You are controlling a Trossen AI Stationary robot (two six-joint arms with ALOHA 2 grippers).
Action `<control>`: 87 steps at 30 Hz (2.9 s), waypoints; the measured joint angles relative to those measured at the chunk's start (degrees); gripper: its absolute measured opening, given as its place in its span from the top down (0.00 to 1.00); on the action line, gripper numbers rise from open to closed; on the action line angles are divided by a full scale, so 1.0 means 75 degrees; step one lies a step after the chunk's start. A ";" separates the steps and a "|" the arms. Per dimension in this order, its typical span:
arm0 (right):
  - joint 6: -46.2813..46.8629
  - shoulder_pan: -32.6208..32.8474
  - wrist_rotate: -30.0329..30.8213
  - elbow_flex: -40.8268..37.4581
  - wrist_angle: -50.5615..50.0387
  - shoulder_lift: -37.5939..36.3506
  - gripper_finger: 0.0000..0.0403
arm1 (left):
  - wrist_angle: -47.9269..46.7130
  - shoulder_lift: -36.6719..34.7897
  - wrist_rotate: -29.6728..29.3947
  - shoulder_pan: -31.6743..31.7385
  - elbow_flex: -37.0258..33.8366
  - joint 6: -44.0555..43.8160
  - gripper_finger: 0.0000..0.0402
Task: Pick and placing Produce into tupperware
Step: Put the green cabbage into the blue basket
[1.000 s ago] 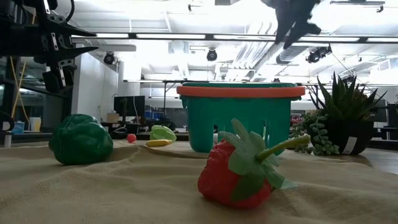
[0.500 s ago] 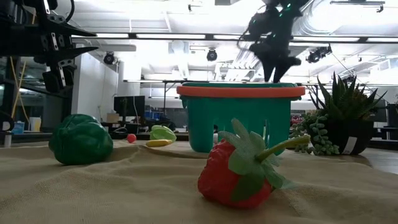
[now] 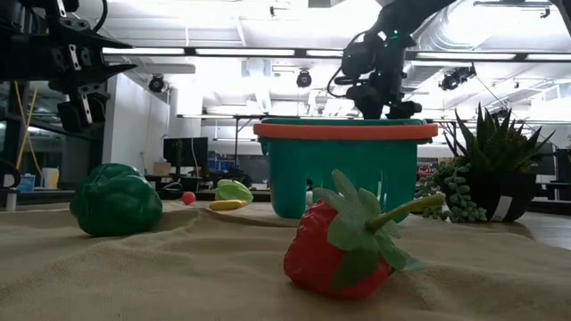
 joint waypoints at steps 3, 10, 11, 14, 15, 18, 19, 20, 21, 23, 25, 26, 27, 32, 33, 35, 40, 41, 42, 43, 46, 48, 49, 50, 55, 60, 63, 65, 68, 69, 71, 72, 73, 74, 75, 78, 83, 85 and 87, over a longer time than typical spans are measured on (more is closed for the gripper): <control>0.0419 0.0035 -0.0001 0.0000 0.0295 0.0000 0.29 | -0.0002 -0.0002 0.0000 0.0000 0.0000 0.0000 0.79; 0.0969 0.0173 -0.0455 0.0000 0.0608 0.0313 0.29 | -0.0016 0.0000 0.0002 0.0000 0.0001 0.0003 0.79; 0.1024 0.0195 -0.0458 0.0000 0.0601 0.0401 0.29 | -0.0017 0.0000 0.0002 0.0000 0.0002 0.0003 0.79; 0.1083 0.0272 -0.0455 0.0000 0.0558 0.0683 0.29 | -0.0017 -0.0003 0.0005 0.0000 0.0001 0.0003 0.79; 0.1082 0.0294 -0.0455 0.0000 0.0551 0.0767 0.29 | -0.0017 0.0000 0.0005 0.0000 0.0002 0.0003 0.79; 0.1072 0.0357 -0.0453 0.0000 0.0534 0.0999 0.29 | -0.0017 0.0000 0.0005 0.0000 0.0002 0.0006 0.79; 0.1077 0.0377 -0.0451 0.0000 0.0525 0.1070 0.29 | -0.0017 -0.0003 0.0005 0.0000 0.0002 0.0006 0.79; 0.1080 0.0395 -0.0449 0.0000 0.0526 0.1134 0.29 | -0.0017 0.0000 0.0005 0.0000 0.0002 0.0006 0.79; 0.1081 0.0410 -0.0459 0.0000 0.0523 0.1189 0.29 | -0.0019 -0.0001 0.0005 0.0000 0.0002 0.0006 0.79; 0.1154 0.0437 -0.0504 0.0000 0.0503 0.1292 0.29 | -0.0020 0.0000 0.0010 0.0000 0.0001 0.0006 0.79; 0.1222 0.0453 -0.0510 0.0000 0.0405 0.1386 0.29 | -0.0025 0.0000 0.0054 0.0000 0.0002 0.0009 0.79; 0.1226 0.0471 -0.0510 0.0000 0.0382 0.1421 0.29 | -0.0033 0.0000 0.0078 0.0000 0.0000 0.0012 0.79; 0.1226 0.0484 -0.0513 0.0000 0.0378 0.1450 0.29 | -0.0042 0.0000 0.0102 0.0000 0.0001 0.0015 0.79; 0.1481 0.0487 -0.0545 0.0000 0.0386 0.1547 0.29 | -0.0072 0.0000 0.0313 0.0000 0.0002 0.0016 0.79; 0.1548 0.0487 -0.0548 0.0000 0.0395 0.1550 0.29 | -0.0076 0.0000 0.0360 0.0000 0.0002 0.0012 0.79; 0.1566 0.0488 -0.0548 0.0000 0.0490 0.1550 0.29 | -0.0094 0.0000 0.0433 0.0000 0.0002 0.0014 0.79; 0.1985 0.0498 -0.0625 0.0000 0.0538 0.1550 0.29 | -0.0104 0.0000 0.0472 0.0000 0.0000 0.0014 0.79; 0.2134 0.0498 -0.0675 0.0000 0.0538 0.1550 0.29 | -0.0104 -0.0002 0.0472 0.0000 0.0002 0.0012 0.79; 0.2296 0.0500 -0.0691 0.0000 0.0540 0.1550 0.29 | -0.0103 -0.0002 0.0472 0.0000 0.0001 0.0012 0.79; 0.2455 0.0500 -0.0692 0.0000 0.0538 0.1550 0.29 | -0.0104 -0.0001 0.0472 0.0000 0.0002 0.0012 0.79; 0.2903 0.0501 -0.0717 0.0000 0.0538 0.1550 0.29 | -0.0104 0.0000 0.0472 0.0000 0.0002 0.0012 0.79; 0.3216 0.0502 -0.0765 0.0000 0.0538 0.1550 0.29 | -0.0104 0.0000 0.0474 0.0000 0.0002 0.0018 0.79; 0.3388 0.0516 -0.0769 0.0000 0.0532 0.1550 0.29 | -0.0104 -0.0002 0.0476 0.0000 0.0002 0.0042 0.79; 0.3570 0.0524 -0.0769 0.0000 0.0527 0.1550 0.29 | -0.0104 -0.0002 0.0479 0.0000 0.0000 0.0071 0.79; 0.4362 0.0586 -0.0823 0.0000 0.0467 0.1550 0.29 | -0.0133 0.0000 0.0648 0.0000 0.0000 0.0227 0.79; 0.4931 0.0647 -0.0825 0.0000 0.0448 0.1550 0.29 | -0.0179 0.0000 0.0840 0.0000 0.0002 0.0239 0.79; 0.5160 0.0647 -0.0877 0.0000 0.0304 0.1550 0.29 | -0.0180 0.0000 0.0859 0.0000 0.0002 0.0245 0.79; 0.5167 0.0668 -0.0914 0.0000 0.0133 0.1550 0.29 | -0.0180 0.0000 0.0859 0.0000 0.0000 0.0245 0.79; 0.5143 0.0682 -0.0853 0.0000 -0.0298 0.1550 0.29 | -0.0180 0.0000 0.0858 0.0000 0.0002 0.0245 0.79; 0.5146 0.0682 -0.0815 0.0000 -0.0352 0.1550 0.29 | -0.0180 0.0000 0.0847 0.0000 0.0002 0.0245 0.79; 0.5057 0.0682 -0.0796 0.0000 -0.0392 0.1550 0.29 | -0.0174 0.0000 0.0755 0.0000 0.0002 0.0245 0.79; 0.4991 0.0682 -0.0793 0.0000 -0.0397 0.1550 0.29 | -0.0160 0.0000 0.0680 0.0000 0.0002 0.0245 0.79; 0.4995 0.0682 -0.0793 0.0000 -0.0392 0.1550 0.29 | -0.0139 0.0000 0.0622 0.0000 0.0002 0.0245 0.79; 0.5072 0.0682 -0.0793 0.0000 -0.0384 0.1550 0.29 | -0.0126 0.0000 0.0585 0.0000 0.0002 0.0248 0.79; 0.5197 0.0684 -0.0790 0.0000 -0.0357 0.1550 0.29 | -0.0125 -0.0003 0.0574 0.0000 0.0002 0.0247 0.79; 0.5658 0.0746 -0.0751 0.0000 -0.0177 0.1550 0.29 | -0.0128 0.0000 0.0603 0.0000 0.0000 0.0248 0.79; 0.6235 0.0857 -0.0722 0.0000 0.0373 0.1550 0.29 | -0.0130 0.0000 0.0632 0.0000 0.0000 0.0283 0.79; 0.6482 0.0893 -0.0642 0.0000 0.0537 0.1550 0.29 | -0.0131 -0.0001 0.0635 0.0000 0.0002 0.0281 0.79; 0.6686 0.0901 -0.0465 0.0000 0.0481 0.1550 0.29 | -0.0130 0.0000 0.0635 0.0000 0.0002 0.0296 0.79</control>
